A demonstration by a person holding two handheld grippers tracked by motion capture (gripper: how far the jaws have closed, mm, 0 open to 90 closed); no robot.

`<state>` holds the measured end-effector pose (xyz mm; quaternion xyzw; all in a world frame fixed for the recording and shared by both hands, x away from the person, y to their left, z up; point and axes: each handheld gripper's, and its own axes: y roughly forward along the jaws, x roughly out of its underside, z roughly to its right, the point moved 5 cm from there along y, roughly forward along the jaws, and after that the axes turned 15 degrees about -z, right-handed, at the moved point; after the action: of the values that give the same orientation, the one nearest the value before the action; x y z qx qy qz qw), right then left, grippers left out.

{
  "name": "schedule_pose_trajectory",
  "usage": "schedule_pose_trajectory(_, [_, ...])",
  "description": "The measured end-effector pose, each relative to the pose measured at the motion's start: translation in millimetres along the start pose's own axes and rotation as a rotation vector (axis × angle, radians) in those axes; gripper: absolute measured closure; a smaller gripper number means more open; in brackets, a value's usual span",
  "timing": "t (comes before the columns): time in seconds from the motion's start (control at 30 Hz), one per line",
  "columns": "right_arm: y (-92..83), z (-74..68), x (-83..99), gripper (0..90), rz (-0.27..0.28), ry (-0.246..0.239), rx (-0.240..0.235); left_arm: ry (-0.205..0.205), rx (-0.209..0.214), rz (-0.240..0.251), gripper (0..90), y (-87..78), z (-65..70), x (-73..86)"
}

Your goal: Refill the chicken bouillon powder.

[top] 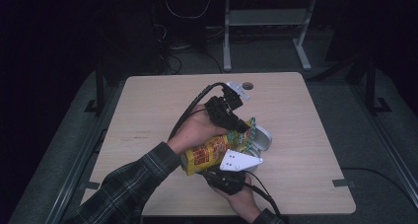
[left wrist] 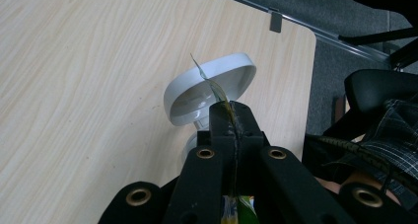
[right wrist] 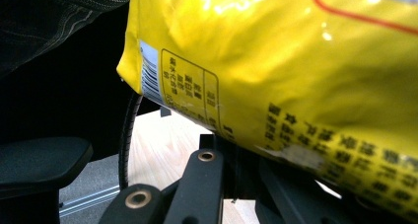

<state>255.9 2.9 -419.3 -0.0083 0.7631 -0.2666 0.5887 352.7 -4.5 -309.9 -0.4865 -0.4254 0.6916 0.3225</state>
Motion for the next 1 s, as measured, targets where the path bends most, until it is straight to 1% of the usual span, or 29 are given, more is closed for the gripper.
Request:
schedule_pose_trajectory(0.33, [0.4,0.0,0.2,90.0,0.000,-0.002,0.000,-0.006,0.003,0.000,90.0,0.6,-0.5,0.3])
schedule_pose_trajectory(0.47, [-0.3,-0.2,-0.3,90.0,0.003,0.001,0.001,-0.002,-0.001,-0.006,90.0,-0.1,-0.1,-0.5])
schedule_pose_trajectory(0.57, [-0.7,0.4,-1.0,90.0,0.008,-0.009,0.007,0.001,-0.002,-0.005,90.0,-0.3,0.2,-1.2])
schedule_pose_trajectory(1.0, [-0.8,0.7,-1.0,90.0,0.008,-0.006,0.003,-0.003,-0.001,-0.006,90.0,0.6,-0.1,-1.6])
